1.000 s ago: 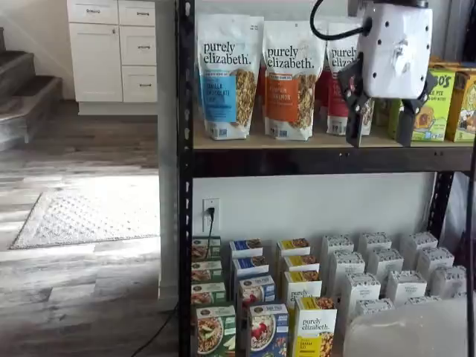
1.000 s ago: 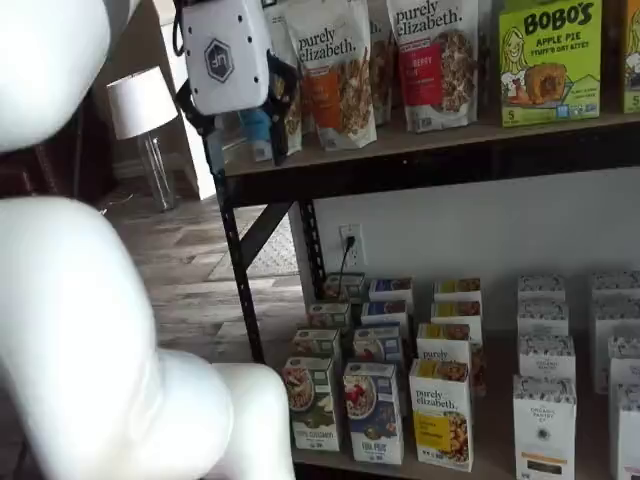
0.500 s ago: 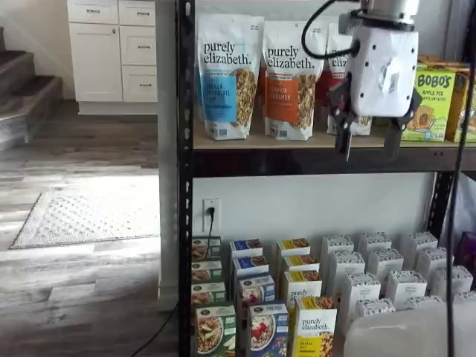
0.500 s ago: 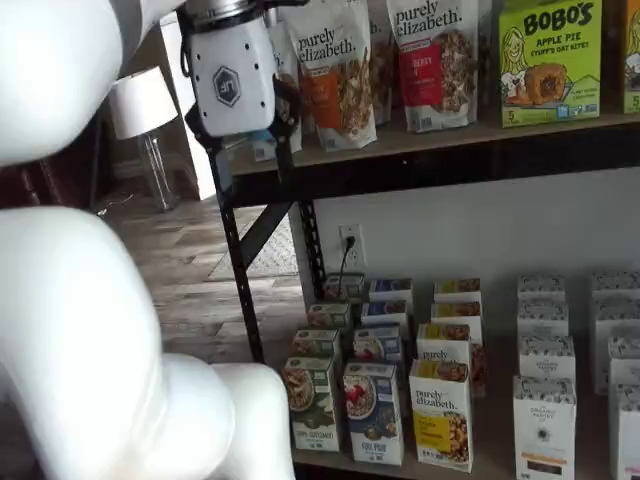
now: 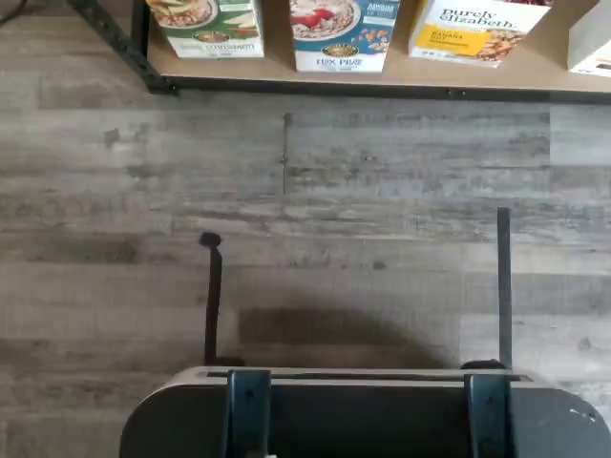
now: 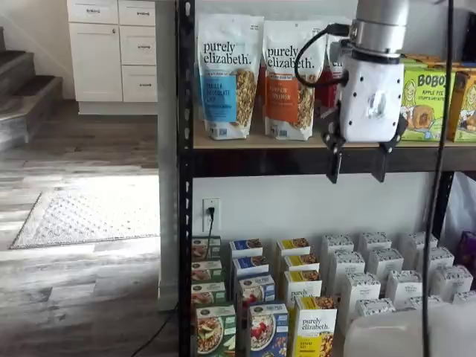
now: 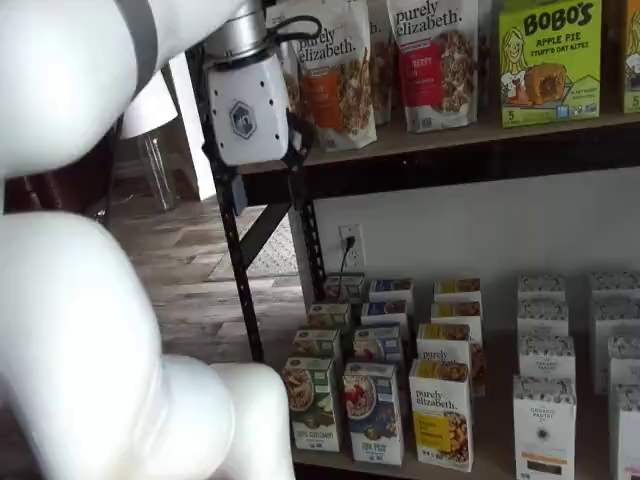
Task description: Pick up the blue and white box that is on the bottom shelf, the second box from the left
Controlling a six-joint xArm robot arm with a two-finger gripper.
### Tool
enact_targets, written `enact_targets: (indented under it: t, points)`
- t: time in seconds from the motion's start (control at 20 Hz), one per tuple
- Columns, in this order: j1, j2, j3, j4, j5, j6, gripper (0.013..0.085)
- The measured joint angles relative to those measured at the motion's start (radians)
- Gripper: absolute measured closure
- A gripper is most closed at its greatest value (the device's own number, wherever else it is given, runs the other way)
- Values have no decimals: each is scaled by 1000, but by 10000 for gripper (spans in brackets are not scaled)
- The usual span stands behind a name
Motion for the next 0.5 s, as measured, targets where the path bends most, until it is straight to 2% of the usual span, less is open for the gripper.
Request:
enact_targets:
  t: [0.2, 0.5]
  points:
    - [-2, -15, 78, 16, -100, -2, 130]
    - [17, -6, 175, 26, -218, 11, 130]
